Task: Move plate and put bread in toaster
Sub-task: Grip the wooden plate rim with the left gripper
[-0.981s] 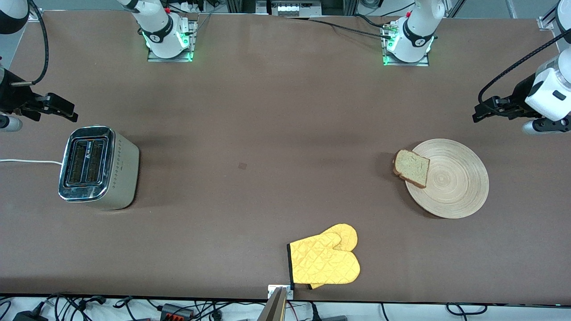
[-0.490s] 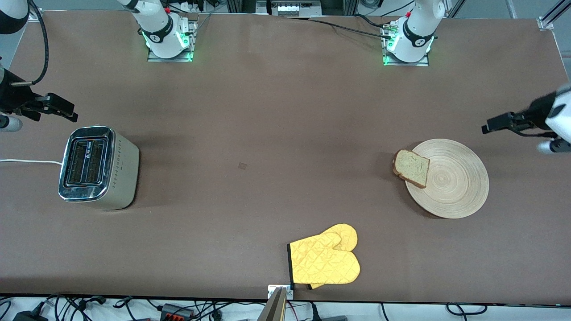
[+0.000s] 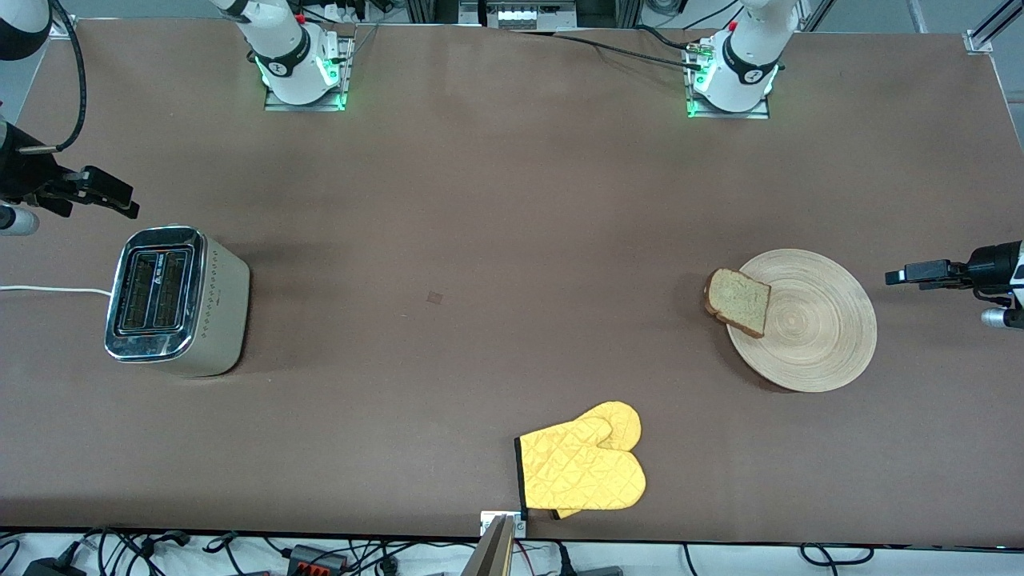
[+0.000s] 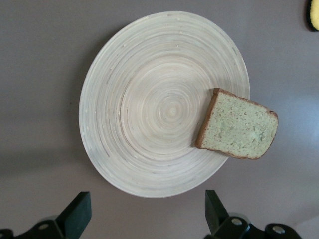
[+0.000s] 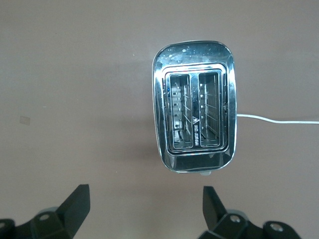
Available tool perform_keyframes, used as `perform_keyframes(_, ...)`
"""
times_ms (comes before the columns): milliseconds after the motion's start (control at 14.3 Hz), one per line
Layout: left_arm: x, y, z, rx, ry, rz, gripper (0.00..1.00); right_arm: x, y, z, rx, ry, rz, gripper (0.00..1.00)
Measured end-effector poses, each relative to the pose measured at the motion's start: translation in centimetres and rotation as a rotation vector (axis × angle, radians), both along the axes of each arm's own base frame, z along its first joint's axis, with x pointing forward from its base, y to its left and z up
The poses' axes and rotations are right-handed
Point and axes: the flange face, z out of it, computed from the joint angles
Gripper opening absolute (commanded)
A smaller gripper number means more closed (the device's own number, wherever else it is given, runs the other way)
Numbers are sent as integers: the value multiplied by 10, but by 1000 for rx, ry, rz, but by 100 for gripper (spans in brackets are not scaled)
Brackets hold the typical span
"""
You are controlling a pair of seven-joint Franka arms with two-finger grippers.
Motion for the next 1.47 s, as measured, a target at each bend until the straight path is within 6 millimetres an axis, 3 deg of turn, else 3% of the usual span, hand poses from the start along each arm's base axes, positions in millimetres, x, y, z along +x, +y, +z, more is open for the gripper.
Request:
perform_keyframes(140,-9,27,-42,-79,-9,1,100,0,0,0,0,1,0,100)
perform_keyframes(280,-11,40,-72,-115,2,14,100,0,2,-2,0,5,4,100)
perform_keyframes(490,-12,40,-107,-182,14,41,100,1,5,-2,0,0,10,100)
perform_keyframes(700,-13,35,-129,-235,22,67,96,0,6,2,0,-9,10,100)
perform_keyframes(911,-15,34,-139,-251,31,77,69,-6,5,6,-5,-15,11,100)
perform_keyframes(1121,-14,35,-138,-250,27,77,49,-11,4,2,-14,-5,12,100)
perform_keyframes(1331,-14,35,-138,-249,25,75,18,-12,4,-2,-24,1,15,100)
perform_keyframes(1471,-14,36,-137,-249,23,76,5,-12,4,-2,-24,1,15,100)
